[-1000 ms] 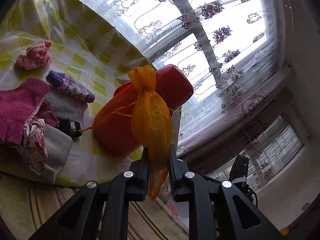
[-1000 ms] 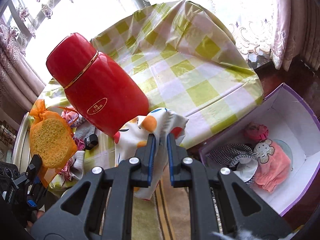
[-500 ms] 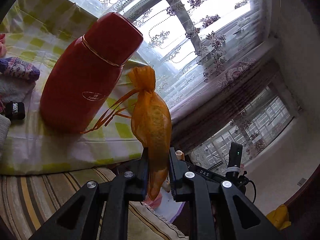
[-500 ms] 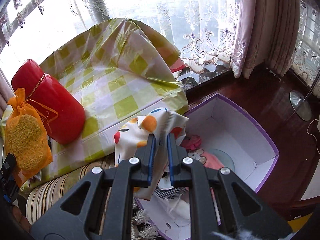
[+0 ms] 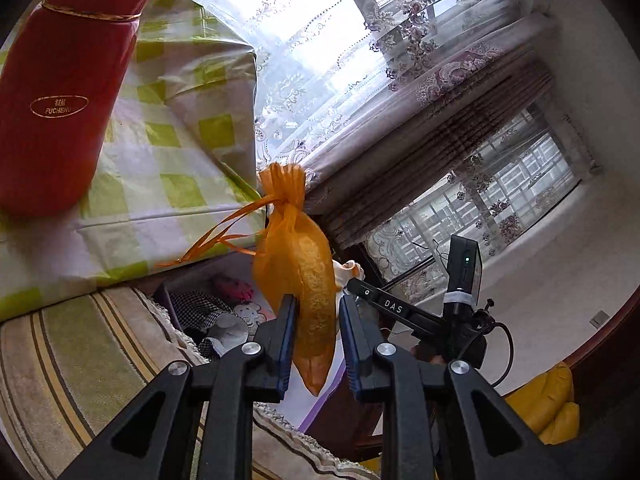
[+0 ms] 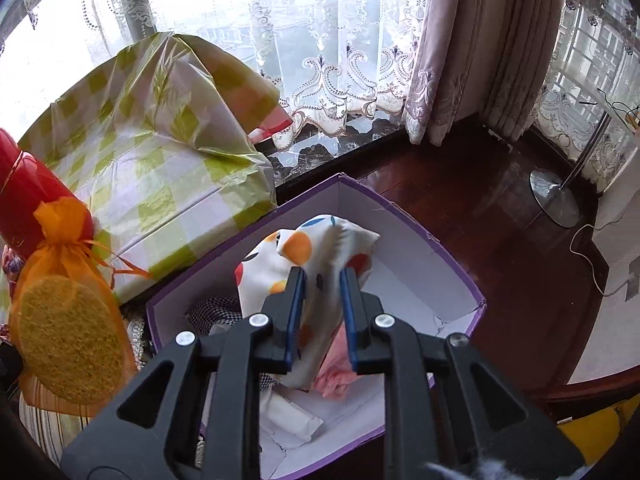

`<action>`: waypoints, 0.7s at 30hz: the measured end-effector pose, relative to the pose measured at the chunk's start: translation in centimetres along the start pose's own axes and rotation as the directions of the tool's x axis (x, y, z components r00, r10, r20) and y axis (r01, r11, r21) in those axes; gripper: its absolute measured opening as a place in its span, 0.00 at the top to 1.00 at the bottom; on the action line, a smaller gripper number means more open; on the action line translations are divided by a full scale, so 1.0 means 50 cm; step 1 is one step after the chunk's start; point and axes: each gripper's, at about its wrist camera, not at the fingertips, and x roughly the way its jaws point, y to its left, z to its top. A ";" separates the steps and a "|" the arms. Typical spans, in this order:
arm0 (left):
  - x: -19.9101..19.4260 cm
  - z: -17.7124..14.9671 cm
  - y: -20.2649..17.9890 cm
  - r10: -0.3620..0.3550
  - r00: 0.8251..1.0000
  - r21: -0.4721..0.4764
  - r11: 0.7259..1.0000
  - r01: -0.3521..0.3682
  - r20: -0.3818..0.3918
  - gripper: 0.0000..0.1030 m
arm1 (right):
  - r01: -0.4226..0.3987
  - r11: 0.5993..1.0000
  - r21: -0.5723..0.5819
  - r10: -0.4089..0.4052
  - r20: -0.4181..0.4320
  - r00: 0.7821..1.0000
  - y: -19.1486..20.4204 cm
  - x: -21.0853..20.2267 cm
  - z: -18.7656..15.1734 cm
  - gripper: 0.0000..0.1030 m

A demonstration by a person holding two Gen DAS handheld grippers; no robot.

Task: Organize soft objects
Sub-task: 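Carry both items over the purple box and open both grippers, then move both grippers back over the remaining items on the cushion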

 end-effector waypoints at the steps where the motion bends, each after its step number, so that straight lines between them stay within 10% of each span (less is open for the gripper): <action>1: 0.008 -0.001 0.001 0.010 1.000 -0.004 1.000 -0.011 -0.011 0.64 | 0.001 1.000 0.005 -0.001 -0.006 1.000 -0.005 0.003 -0.001 0.75; 12: -0.010 0.002 -0.002 0.209 0.978 0.055 0.976 -0.210 0.030 0.47 | -0.041 0.999 -0.014 0.040 -0.010 0.999 0.006 0.001 -0.003 0.37; 15: -0.024 0.004 -0.001 0.363 0.929 0.075 0.927 -0.367 0.067 0.47 | -0.071 0.996 -0.053 0.071 0.005 0.997 0.032 -0.011 -0.004 0.32; 21: -0.078 0.016 0.047 0.626 0.771 -0.022 0.778 -0.628 0.117 0.44 | -0.037 0.989 -0.146 0.057 0.131 0.990 0.096 -0.062 -0.007 0.23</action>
